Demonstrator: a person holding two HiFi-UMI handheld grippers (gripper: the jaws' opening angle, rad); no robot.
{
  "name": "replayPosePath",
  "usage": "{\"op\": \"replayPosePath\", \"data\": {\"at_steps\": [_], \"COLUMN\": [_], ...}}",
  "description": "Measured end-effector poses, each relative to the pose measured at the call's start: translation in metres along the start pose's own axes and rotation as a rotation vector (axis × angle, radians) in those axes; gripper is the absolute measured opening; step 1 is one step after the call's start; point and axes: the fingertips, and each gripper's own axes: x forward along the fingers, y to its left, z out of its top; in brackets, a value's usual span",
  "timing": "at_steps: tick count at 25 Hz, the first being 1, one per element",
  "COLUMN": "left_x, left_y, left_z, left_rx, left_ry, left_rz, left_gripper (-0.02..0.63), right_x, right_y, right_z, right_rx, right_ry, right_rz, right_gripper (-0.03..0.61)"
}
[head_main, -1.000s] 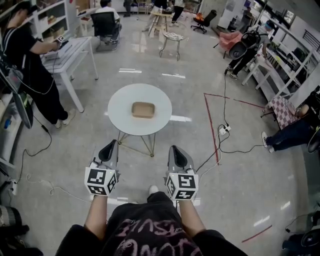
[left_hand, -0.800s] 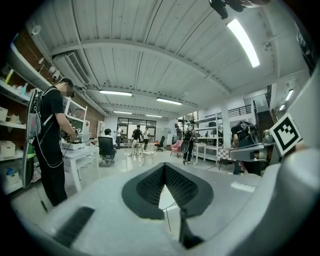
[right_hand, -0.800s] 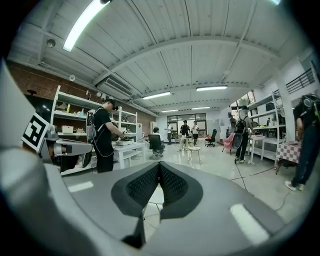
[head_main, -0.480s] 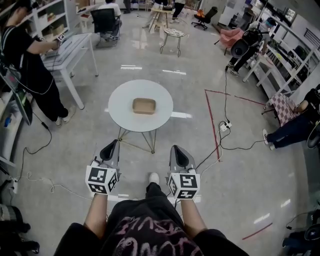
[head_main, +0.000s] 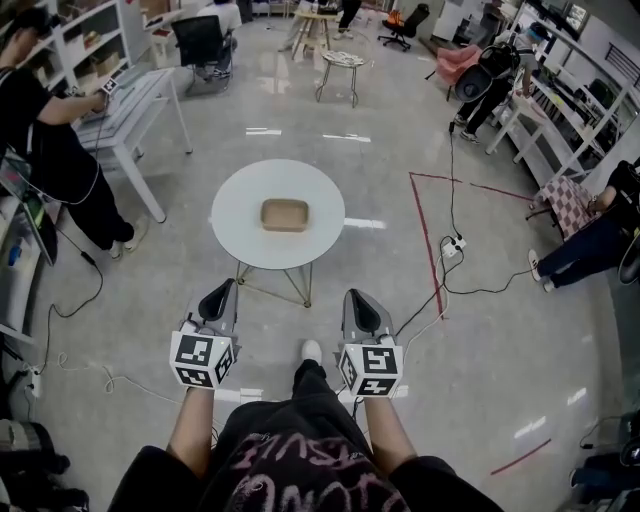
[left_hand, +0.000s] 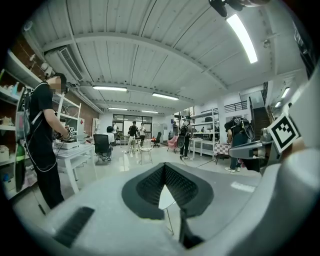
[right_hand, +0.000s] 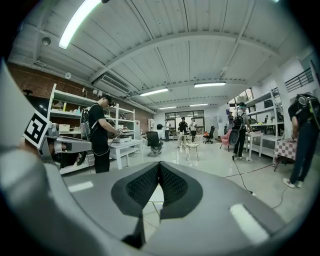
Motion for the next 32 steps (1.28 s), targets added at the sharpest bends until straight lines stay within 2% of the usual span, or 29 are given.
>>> {"op": "replayPosePath", "data": {"at_steps": [8,19,32], "left_x": [0.040,0.108,0.186], "left_y": [0.010,0.040,0.048], "left_z": [-0.005,-0.011,-0.008], "left_rx": [-0.015,-0.034,-0.043], "left_ry": [0.026,0.077,0.131], "left_rz": [0.005,0.053,0.096], "left_gripper": [-0.003,-0.003,-0.003], "right_x": [0.042,0.121,0.190], "right_y": [-0.013,-0.038,-0.087], "right_z": [0.001,-0.001,0.000], "right_rx": [-0.009,0.014,0.039], "right_ry": [0.027,0.057,0.095], "right_rz": [0.021,0.066,0.103], "right_gripper": [0.006,0.006,0.006]}}
